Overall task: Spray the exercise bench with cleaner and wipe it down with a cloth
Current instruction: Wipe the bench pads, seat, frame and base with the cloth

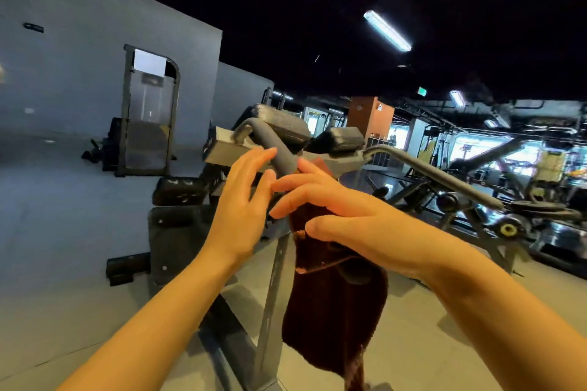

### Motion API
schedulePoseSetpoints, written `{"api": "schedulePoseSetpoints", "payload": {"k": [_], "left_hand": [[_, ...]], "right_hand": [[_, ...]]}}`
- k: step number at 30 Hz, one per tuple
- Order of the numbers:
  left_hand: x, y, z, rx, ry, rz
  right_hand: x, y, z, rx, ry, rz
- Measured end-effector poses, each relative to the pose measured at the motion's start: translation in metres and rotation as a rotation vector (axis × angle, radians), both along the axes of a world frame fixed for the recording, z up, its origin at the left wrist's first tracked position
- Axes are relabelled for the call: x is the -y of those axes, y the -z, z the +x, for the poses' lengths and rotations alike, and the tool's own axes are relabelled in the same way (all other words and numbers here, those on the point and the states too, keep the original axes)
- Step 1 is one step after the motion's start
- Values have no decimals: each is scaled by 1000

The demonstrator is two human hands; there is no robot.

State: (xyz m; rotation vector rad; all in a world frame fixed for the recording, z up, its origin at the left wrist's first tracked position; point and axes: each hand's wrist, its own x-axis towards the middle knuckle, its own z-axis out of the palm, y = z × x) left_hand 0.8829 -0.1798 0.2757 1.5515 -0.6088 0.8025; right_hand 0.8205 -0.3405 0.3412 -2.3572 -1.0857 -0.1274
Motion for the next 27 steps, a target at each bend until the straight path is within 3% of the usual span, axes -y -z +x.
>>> {"api": "schedulePoseSetpoints", "payload": {"k": [5,9,12,18,24,27], "left_hand": [[-3,5,-13,67,30,44],[-14,8,-21,8,97,111],[-24,13,-24,-84,116,78],[-54,22,10,-128,132,-34],[-97,10,76,123,9,-66],[-122,11,107,118,-29,-11]], "right_hand": [[-6,7,-38,108,200,11],[-26,21,-57,281,703,-14],[-43,25,-58,295,1004,-239],[-76,9,-40,581,1161,-525],[-119,10,42,928,1265,-651],[-133,2,83,910,1286,-716]]}}
